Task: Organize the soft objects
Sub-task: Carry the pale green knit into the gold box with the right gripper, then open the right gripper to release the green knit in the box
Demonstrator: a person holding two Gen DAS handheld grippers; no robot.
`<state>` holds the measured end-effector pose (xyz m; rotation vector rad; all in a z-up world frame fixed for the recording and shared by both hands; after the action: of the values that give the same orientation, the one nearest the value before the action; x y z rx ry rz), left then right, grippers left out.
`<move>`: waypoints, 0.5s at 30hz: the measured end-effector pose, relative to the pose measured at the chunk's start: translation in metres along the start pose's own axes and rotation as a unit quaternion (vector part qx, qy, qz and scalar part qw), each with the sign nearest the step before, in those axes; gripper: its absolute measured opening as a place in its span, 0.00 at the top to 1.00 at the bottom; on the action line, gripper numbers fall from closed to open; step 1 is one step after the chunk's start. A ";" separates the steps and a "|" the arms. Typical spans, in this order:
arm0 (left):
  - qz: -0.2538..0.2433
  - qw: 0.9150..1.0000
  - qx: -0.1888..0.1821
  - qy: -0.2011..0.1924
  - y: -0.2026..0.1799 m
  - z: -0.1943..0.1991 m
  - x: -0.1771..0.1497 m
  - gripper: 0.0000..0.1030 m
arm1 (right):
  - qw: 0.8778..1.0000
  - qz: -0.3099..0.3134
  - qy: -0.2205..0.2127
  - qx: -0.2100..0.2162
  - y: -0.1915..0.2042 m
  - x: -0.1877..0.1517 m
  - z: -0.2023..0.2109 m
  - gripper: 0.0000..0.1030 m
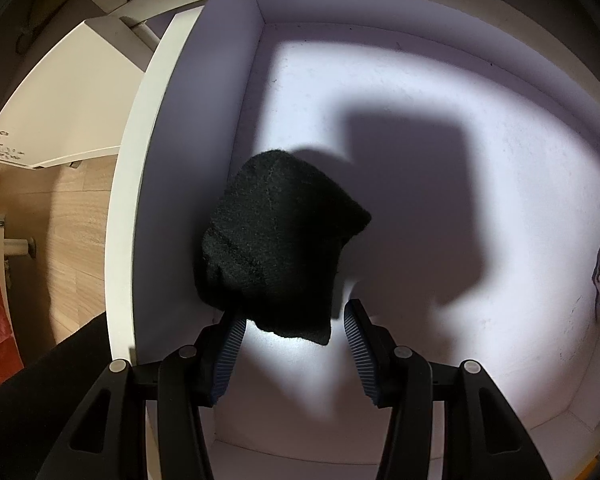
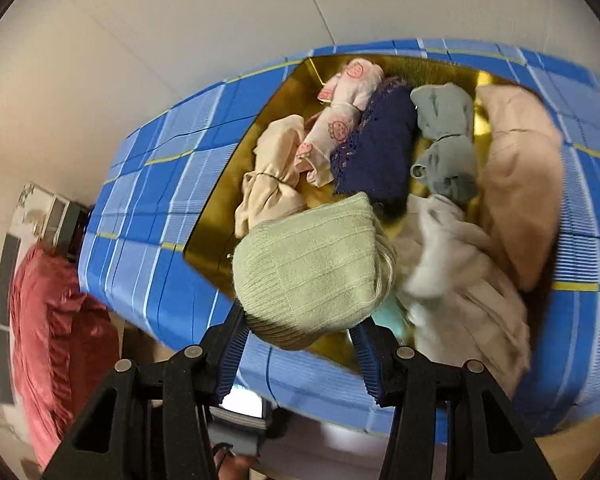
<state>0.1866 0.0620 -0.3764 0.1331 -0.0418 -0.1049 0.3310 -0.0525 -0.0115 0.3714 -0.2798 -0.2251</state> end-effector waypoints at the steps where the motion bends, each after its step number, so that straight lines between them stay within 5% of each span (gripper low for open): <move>1: 0.000 1.000 0.000 0.000 0.000 0.000 0.000 0.50 | 1.000 -0.005 0.003 0.002 0.000 0.001 -0.005 0.50; 8: 0.001 1.000 0.001 0.000 0.000 -0.001 0.000 0.50 | 1.000 0.006 0.010 -0.015 0.002 0.000 -0.018 0.40; 15: 0.004 1.000 0.002 -0.003 0.002 -0.002 -0.001 0.50 | 0.998 0.039 -0.032 -0.035 0.000 0.008 0.006 0.44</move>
<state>0.1863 0.0638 -0.3779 0.1364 -0.0475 -0.0974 0.3369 -0.0571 -0.0040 0.2827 -0.3480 -0.1692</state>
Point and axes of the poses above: each gripper's, at about its wrist camera, not at the fingertips, and z roughly against the way its jaws point, y to its left, x to its top, the point moved 8 cm from there along -z, roughly the way its jaws point, and after that the axes turned 11 degrees about -z, right-handed, at the moved point
